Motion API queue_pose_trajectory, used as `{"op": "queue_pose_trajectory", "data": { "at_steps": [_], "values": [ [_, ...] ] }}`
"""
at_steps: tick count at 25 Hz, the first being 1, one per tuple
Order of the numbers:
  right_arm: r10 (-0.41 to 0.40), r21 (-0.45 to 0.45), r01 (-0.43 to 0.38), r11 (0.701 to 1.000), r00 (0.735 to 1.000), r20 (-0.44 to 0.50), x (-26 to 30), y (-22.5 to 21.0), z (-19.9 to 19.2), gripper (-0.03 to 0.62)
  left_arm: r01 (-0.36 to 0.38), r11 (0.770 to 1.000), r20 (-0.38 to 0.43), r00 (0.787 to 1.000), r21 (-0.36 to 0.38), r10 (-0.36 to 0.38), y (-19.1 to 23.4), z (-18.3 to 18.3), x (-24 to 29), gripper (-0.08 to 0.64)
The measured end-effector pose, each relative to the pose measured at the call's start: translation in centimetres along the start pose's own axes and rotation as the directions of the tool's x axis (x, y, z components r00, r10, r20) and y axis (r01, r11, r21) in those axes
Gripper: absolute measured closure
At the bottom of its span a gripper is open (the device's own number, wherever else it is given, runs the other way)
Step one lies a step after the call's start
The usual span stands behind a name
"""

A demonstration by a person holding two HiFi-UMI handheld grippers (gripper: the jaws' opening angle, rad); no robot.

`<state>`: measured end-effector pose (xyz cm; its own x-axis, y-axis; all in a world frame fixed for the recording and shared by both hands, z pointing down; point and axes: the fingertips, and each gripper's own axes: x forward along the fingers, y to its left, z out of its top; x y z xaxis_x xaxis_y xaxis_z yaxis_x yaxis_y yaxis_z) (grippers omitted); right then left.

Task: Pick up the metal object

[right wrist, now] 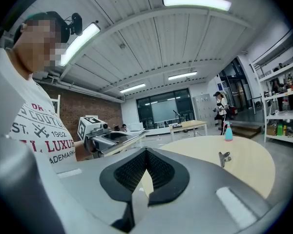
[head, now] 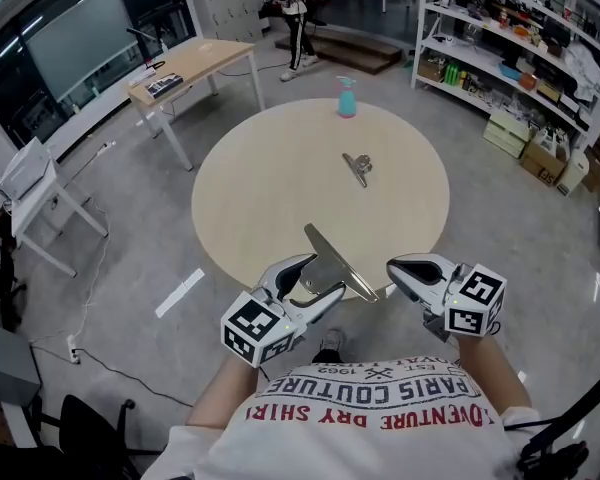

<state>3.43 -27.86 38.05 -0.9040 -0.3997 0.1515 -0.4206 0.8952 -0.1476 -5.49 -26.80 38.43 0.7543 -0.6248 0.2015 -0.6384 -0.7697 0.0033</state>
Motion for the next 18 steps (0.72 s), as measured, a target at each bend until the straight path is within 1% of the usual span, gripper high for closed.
{"op": "queue_pose_trajectory", "data": {
  "at_steps": [9,12,18],
  "values": [
    [0.015,-0.001,-0.015,1.0,1.0,0.008,-0.7,0.6,-0.1,0.591,-0.011,1.0,-0.015,1.0,0.008,0.011,-0.9,0.0,0.0,0.273],
    [0.01,0.003,-0.01,1.0,1.0,0.013,-1.2,0.6,-0.3,0.591,-0.009,1.0,-0.023,1.0,0.001,0.009,-1.4,-0.4,0.1,0.273],
    [0.0,0.012,-0.001,1.0,1.0,0.022,-1.7,0.4,-0.7,0.591,-0.006,1.0,-0.031,1.0,0.011,0.007,-1.9,-0.6,0.5,0.273]
  ]
}}
